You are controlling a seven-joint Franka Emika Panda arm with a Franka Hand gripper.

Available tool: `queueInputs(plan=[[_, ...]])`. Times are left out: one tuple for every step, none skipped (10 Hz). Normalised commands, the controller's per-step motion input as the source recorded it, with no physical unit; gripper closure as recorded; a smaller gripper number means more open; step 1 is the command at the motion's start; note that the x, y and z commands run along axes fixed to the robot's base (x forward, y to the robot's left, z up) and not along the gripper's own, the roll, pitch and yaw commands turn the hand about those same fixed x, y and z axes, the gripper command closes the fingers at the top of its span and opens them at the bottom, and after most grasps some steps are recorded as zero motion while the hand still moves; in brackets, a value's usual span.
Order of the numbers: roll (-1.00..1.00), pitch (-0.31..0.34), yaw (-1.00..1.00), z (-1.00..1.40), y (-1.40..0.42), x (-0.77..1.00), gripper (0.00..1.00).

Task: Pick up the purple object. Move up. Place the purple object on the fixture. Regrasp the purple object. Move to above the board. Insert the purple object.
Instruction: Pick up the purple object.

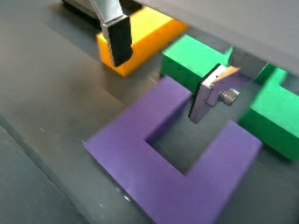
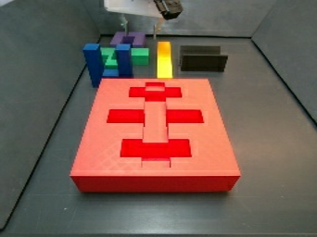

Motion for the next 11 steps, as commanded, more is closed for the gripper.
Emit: queueInputs(plan=[[0.0, 0.0, -0.12, -0.22, 0.0, -0.13, 0.0], [0.01, 0.0, -0.02, -0.29, 0.0, 0.15, 0.0], [0.05, 0.0, 0.0, -0.33, 0.03, 0.0, 0.0], [0.06, 0.0, 0.0, -0.25, 0.02, -0.03, 0.0], [0.03, 0.0, 0.0, -0.14, 0.0, 0.0, 0.0], [0.02, 0.0, 0.0, -0.06, 0.0, 0.0, 0.0], [0.0, 0.0, 0.02, 0.0, -0.04, 0.06, 0.0], [0.0, 0.001, 0.03, 0.0, -0.1, 0.13, 0.0], [0.0, 0.0, 0.02, -0.03, -0.14, 0.12, 0.0], [0.02, -0.001, 0.01, -0.22, -0.11, 0.06, 0.0], [0.03, -0.036, 0.0, -0.33, -0.05, 0.0, 0.0]])
